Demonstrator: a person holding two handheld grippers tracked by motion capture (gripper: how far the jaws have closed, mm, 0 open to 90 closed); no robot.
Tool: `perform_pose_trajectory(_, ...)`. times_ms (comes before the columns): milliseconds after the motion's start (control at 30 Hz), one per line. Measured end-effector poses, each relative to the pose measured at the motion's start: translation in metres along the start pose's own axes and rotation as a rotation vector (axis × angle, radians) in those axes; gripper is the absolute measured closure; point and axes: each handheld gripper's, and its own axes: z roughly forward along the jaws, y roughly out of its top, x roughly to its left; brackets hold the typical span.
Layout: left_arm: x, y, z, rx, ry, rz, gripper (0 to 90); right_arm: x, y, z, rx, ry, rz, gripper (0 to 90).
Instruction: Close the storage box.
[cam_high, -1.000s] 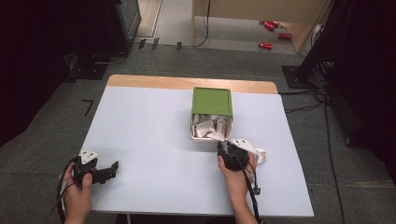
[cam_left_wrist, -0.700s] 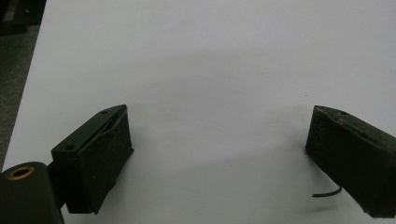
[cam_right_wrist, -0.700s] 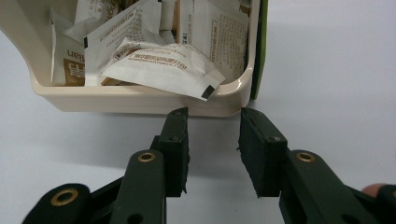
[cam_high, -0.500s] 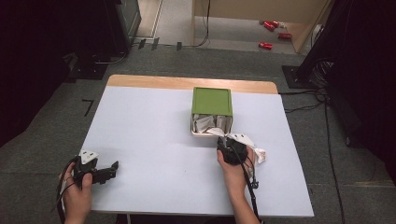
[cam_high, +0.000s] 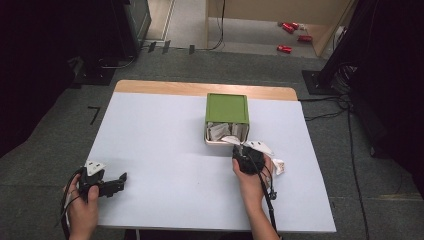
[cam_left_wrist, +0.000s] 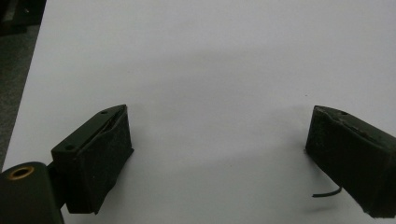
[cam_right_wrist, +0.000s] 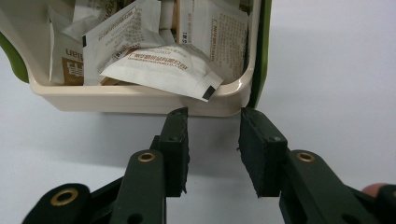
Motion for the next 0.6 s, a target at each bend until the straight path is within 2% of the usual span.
perform_pose_trajectory(100,0.000,0.000,0.000,0.000,0.000,0.000,7.4,-0.001,0.000,-0.002,-0.013,0.018,-0.013,61.5)
perform_pose_trajectory(167,0.000,0.000,0.000,0.000,0.000,0.000,7.4,-0.002,0.001,-0.006,-0.018,0.026,-0.030,56.9)
perform_pose_trajectory(300,0.000,0.000,0.000,0.000,0.000,0.000,7.4,-0.004,0.004,-0.015,-0.031,-0.018,-0.062,44.7)
perform_pose_trajectory(400,0.000,0.000,0.000,0.000,0.000,0.000,7.4,-0.010,0.007,-0.021,-0.034,0.009,-0.056,41.1)
perform_pose_trajectory(467,0.000,0.000,0.000,0.000,0.000,0.000,7.4,-0.014,0.009,-0.026,-0.034,0.056,-0.050,40.6)
perform_pose_trajectory(500,0.000,0.000,0.000,0.000,0.000,0.000,7.4,-0.015,0.010,-0.028,-0.036,0.066,-0.053,40.4)
perform_pose_trajectory(600,0.000,0.000,0.000,0.000,0.000,0.000,7.4,-0.020,0.012,-0.036,-0.056,0.061,-0.054,41.6)
